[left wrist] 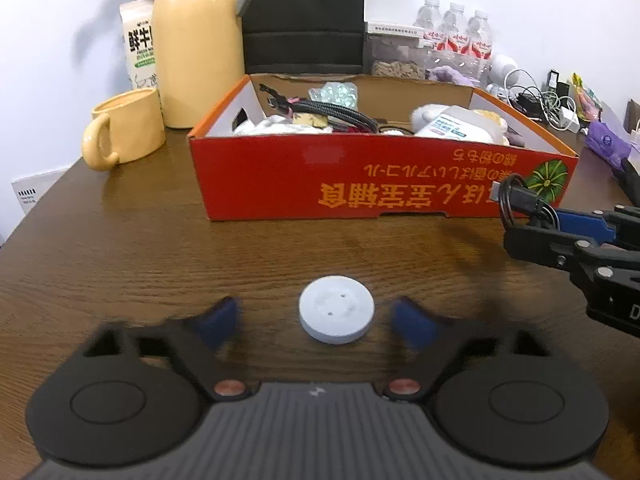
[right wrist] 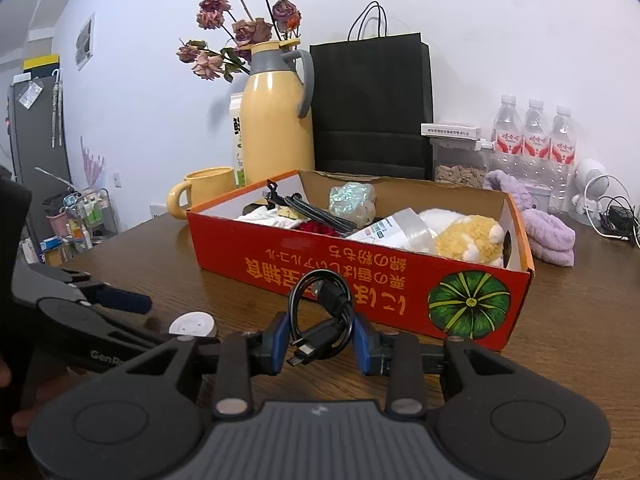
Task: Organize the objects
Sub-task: 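Grasp the white round disc with the left tool while the right tool holds the black cable, then carry the disc and black cable into the box and open both tools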
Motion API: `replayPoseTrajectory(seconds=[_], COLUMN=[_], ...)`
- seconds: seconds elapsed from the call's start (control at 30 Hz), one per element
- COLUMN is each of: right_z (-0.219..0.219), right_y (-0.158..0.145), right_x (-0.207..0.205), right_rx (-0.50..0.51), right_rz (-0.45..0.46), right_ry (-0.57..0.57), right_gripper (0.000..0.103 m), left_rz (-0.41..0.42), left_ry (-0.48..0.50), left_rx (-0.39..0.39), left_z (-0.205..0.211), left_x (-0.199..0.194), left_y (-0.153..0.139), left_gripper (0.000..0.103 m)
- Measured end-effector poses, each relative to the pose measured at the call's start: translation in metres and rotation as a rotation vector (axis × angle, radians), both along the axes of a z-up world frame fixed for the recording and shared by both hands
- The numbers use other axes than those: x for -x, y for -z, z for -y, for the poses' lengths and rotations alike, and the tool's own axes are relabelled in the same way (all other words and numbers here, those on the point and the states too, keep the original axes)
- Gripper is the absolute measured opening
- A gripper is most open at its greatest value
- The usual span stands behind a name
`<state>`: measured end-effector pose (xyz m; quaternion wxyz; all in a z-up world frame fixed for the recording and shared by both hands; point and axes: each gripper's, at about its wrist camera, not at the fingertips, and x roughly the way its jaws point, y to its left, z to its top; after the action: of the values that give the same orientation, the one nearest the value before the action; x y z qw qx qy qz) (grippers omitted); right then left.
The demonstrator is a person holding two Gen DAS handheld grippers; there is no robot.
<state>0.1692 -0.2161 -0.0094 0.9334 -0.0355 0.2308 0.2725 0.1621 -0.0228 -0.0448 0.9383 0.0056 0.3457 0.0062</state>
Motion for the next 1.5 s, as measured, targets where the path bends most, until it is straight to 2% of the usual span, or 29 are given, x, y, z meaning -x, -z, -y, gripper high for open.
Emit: replayPoseTrajectory(seconds=[0.03,0.07,0.2,0.33,0.6,0.8,0.97,1.2,1.5], right_z=[0.0,0.0,0.0,0.001,-0.002,-0.009,-0.021,-0.036,-0.045], right_y=[0.0,0.0,0.0,-0.001,-0.024,-0.054,-0.066,-0.059,-0.031], right_x=[0.0,0.0,0.0,0.0,-0.009,-0.036,-0.079,-0.131,-0.17], right_rx=[0.0,0.0,0.001,-0.006,-0.035,-0.033,-0.024,-0.008,0.052], right_rz=[0.0,0.0,0.0,0.009,0.064,0.135,0.134,0.119,0.039], right_ry=[0.001,0.001,0.005,0.008,0.042,0.085,0.157,0.181,0.169], right_gripper=[0.032,0.032,0.032,0.032,0.032,0.032,0.033,0.032,0.033], left_rz=[0.007,0.013,0.022,0.059,0.194,0.28,0.334,0.323,0.239], left_ry=[0.007,0.024,0.054,0.039,0.047,0.048,0.039,0.002,0.015], left_rx=[0.002,0.013,0.032,0.045,0.039,0.04,0.051,0.082,0.034], left_z=[0.001,0.002,0.006,0.006,0.008,0.014,0.017,0.005,-0.003], left_x=[0.001,0.003,0.006,0.006,-0.007,-0.034,-0.061,-0.114,-0.157], left_y=[-0.001,-0.002,-0.004,-0.013,-0.055,-0.085,-0.101,-0.098,-0.068], left_gripper=[0.052,0.041,0.04,0.04,0.04,0.04,0.04,0.04,0.04])
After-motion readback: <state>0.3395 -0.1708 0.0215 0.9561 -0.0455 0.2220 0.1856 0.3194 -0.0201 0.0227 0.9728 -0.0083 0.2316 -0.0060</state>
